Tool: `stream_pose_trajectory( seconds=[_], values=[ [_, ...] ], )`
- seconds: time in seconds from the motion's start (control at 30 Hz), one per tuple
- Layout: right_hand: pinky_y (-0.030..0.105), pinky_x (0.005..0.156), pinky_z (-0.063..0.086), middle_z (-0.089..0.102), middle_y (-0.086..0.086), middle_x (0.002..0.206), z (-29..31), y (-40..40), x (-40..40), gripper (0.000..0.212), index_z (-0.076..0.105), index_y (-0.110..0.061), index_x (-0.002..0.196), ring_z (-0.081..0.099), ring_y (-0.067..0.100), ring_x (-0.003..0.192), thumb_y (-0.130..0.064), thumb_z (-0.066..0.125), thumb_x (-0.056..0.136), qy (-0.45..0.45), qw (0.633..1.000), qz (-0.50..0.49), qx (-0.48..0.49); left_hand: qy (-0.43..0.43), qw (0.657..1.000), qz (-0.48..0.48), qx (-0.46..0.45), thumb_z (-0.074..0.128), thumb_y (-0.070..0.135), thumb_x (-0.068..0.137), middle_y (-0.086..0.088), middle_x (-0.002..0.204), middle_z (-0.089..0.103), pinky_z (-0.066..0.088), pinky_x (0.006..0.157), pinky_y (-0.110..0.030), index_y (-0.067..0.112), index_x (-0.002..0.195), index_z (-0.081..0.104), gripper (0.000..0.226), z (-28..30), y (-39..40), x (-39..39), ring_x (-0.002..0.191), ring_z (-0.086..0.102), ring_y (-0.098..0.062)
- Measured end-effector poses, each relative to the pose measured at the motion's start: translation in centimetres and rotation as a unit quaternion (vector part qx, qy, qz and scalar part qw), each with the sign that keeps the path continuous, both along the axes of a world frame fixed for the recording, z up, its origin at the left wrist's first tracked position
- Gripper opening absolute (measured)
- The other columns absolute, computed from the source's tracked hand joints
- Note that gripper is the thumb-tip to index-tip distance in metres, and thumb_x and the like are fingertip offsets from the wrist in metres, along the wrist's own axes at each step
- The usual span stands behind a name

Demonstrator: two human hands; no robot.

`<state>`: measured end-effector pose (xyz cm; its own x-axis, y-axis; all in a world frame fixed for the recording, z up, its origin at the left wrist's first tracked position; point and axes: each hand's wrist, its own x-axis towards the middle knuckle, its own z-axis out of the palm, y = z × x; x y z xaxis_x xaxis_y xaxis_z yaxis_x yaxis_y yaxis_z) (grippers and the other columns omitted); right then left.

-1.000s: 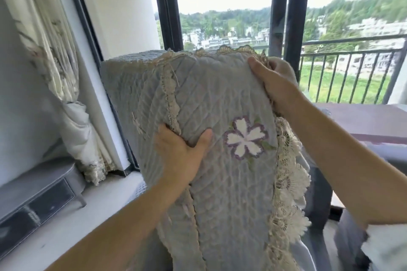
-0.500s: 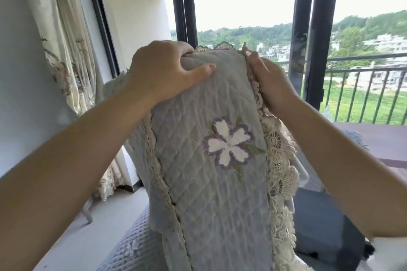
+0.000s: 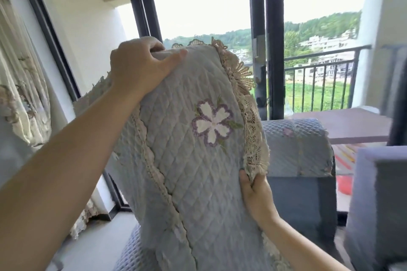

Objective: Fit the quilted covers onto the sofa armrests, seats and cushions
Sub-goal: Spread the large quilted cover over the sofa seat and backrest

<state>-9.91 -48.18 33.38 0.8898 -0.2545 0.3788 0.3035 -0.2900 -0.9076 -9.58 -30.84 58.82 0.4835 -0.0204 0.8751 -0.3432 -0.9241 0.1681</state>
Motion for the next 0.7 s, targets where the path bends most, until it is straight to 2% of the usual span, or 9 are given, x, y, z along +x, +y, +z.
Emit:
stream_pose_trajectory(
  seconds=[0.1, 0.23, 0.3, 0.4, 0.47, 0.53, 0.57, 0.63, 0.7],
  values=[
    [0.016, 0.074, 0.030, 0.057, 0.012, 0.099, -0.9, -0.3, 0.3, 0.028, 0.051, 0.006, 0.112, 0.051, 0.022, 0.094, -0.014, 0.046, 0.094, 0.008, 0.997, -0.047, 0.059, -0.048, 0.993, -0.089, -0.061, 0.043, 0.056, 0.077, -0.007, 0.099, 0.066, 0.039, 0.082, -0.023, 0.010, 0.100, 0.066, 0.056, -2.5, 1.7, -0.2, 0.087, 0.051, -0.011],
    [0.031, 0.085, 0.036, 0.056, 0.024, 0.116, -1.7, -2.8, 0.8, 0.033, 0.047, 0.012, 0.115, 0.051, 0.035, 0.110, -0.014, 0.040, 0.096, 0.031, 0.989, -0.087, 0.118, -0.008, 0.989, -0.098, -0.106, 0.037, 0.060, 0.072, -0.019, 0.122, 0.050, 0.035, 0.093, -0.032, 0.000, 0.125, 0.045, 0.080, -8.9, 4.4, 0.9, 0.108, 0.046, -0.025],
    [0.035, 0.095, 0.036, 0.051, 0.019, 0.124, -3.0, -4.5, 0.8, 0.038, 0.041, 0.008, 0.125, 0.047, 0.033, 0.118, -0.018, 0.035, 0.098, 0.063, 0.986, -0.084, 0.128, 0.057, 0.987, -0.101, -0.108, 0.033, 0.065, 0.068, -0.018, 0.145, 0.027, 0.023, 0.110, -0.037, 0.004, 0.141, 0.025, 0.096, -11.8, 4.2, 1.6, 0.133, 0.028, -0.029],
    [0.038, 0.099, 0.036, 0.051, 0.016, 0.127, -5.0, -6.7, -0.1, 0.040, 0.042, 0.001, 0.127, 0.047, 0.032, 0.116, -0.026, 0.034, 0.099, 0.085, 0.981, -0.100, 0.142, 0.115, 0.980, -0.142, -0.074, 0.029, 0.075, 0.066, -0.018, 0.153, 0.003, 0.007, 0.116, -0.049, 0.007, 0.146, 0.009, 0.107, -13.8, 1.5, 3.0, 0.143, 0.004, -0.031],
    [0.035, 0.098, 0.036, 0.052, 0.010, 0.118, -6.3, -8.0, -0.6, 0.035, 0.048, -0.004, 0.117, 0.047, 0.025, 0.110, -0.030, 0.033, 0.099, 0.088, 0.974, -0.122, 0.170, 0.132, 0.977, -0.165, -0.019, 0.022, 0.088, 0.061, -0.021, 0.152, 0.004, 0.008, 0.115, -0.053, 0.006, 0.146, 0.012, 0.118, -13.9, -1.3, 4.1, 0.142, 0.004, -0.035],
    [0.041, 0.109, 0.031, 0.049, 0.004, 0.127, -8.6, -9.4, -0.8, 0.043, 0.046, -0.006, 0.128, 0.044, 0.022, 0.120, -0.033, 0.029, 0.100, 0.123, 0.962, -0.145, 0.194, 0.167, 0.968, -0.183, 0.024, 0.022, 0.090, 0.059, -0.022, 0.152, 0.004, 0.010, 0.113, -0.058, 0.008, 0.146, 0.012, 0.120, -13.9, -4.2, 5.4, 0.141, 0.004, -0.037],
    [0.045, 0.110, 0.030, 0.047, 0.002, 0.133, -10.3, -10.3, -0.8, 0.049, 0.043, -0.011, 0.134, 0.042, 0.025, 0.125, -0.042, 0.028, 0.098, 0.152, 0.956, -0.151, 0.203, 0.196, 0.961, -0.192, 0.045, 0.025, 0.085, 0.060, -0.020, 0.153, 0.000, 0.010, 0.112, -0.059, 0.010, 0.147, 0.010, 0.115, -14.1, -5.8, 5.9, 0.142, 0.001, -0.036],
    [0.048, 0.100, 0.041, 0.054, 0.000, 0.125, -14.2, -12.5, -0.9, 0.056, 0.047, -0.026, 0.127, 0.050, 0.028, 0.117, -0.062, 0.028, 0.089, 0.217, 0.928, -0.170, 0.251, 0.254, 0.939, -0.214, 0.084, 0.034, 0.074, 0.067, -0.013, 0.155, -0.008, 0.007, 0.112, -0.059, 0.016, 0.148, 0.005, 0.103, -15.2, -9.7, 7.4, 0.143, -0.009, -0.032],
    [0.036, 0.073, 0.048, 0.056, -0.002, 0.091, -16.3, -14.3, -2.1, 0.036, 0.052, -0.029, 0.103, 0.056, 0.021, 0.083, -0.057, 0.030, 0.092, 0.259, 0.891, -0.183, 0.325, 0.301, 0.918, -0.228, 0.121, 0.047, 0.060, 0.082, -0.008, 0.155, -0.014, 0.004, 0.113, -0.059, 0.022, 0.148, 0.001, 0.089, -17.0, -14.3, 8.6, 0.142, -0.015, -0.029]
  ],
)
